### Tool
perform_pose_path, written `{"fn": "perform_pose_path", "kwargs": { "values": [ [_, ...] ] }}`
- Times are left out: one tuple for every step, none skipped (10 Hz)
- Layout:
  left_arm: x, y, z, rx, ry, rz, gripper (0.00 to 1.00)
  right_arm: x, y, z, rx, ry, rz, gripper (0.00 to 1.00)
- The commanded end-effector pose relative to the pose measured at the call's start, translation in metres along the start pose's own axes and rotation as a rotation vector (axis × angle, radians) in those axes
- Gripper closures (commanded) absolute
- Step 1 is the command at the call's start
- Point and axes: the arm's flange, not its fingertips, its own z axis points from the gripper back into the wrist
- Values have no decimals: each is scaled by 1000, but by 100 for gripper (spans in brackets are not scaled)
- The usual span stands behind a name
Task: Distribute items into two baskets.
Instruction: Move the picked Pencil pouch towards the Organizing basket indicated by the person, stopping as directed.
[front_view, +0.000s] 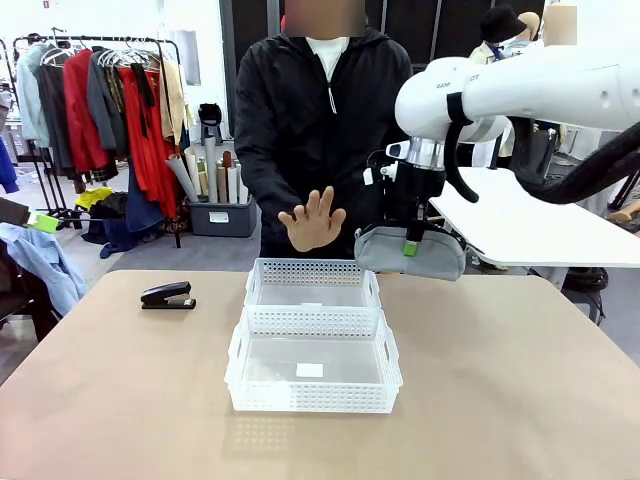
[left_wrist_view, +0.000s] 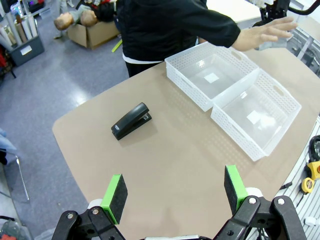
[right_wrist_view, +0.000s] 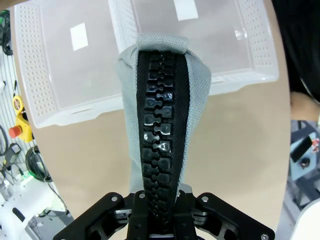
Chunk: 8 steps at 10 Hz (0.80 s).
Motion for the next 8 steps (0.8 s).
{"fn": "perform_pose_path", "kwargs": {
  "values": [
    [0, 1, 0, -11, -11, -5, 0, -4, -7, 11, 22, 16, 22, 100],
    [0, 1, 0, -11, -11, -5, 0, -35, 9, 28, -3, 26, -16, 100],
    [0, 1, 0, -11, -11, -5, 0, -61, 30, 40, 22, 37, -13, 100],
    [0, 1, 0, -11, -11, -5, 0, -74, 53, 43, 106, 105, 0, 100],
    [0, 1, 0, -11, -11, -5, 0, -95, 85, 51, 92, 102, -49, 100],
    [0, 1, 0, -11, -11, -5, 0, -110, 109, 55, 53, 67, -110, 100],
    [0, 1, 0, -11, -11, -5, 0, -118, 122, 55, 31, 48, -145, 100],
    [0, 1, 0, -11, -11, -5, 0, -130, 135, 51, 4, 14, -185, 100]
  ]
}}
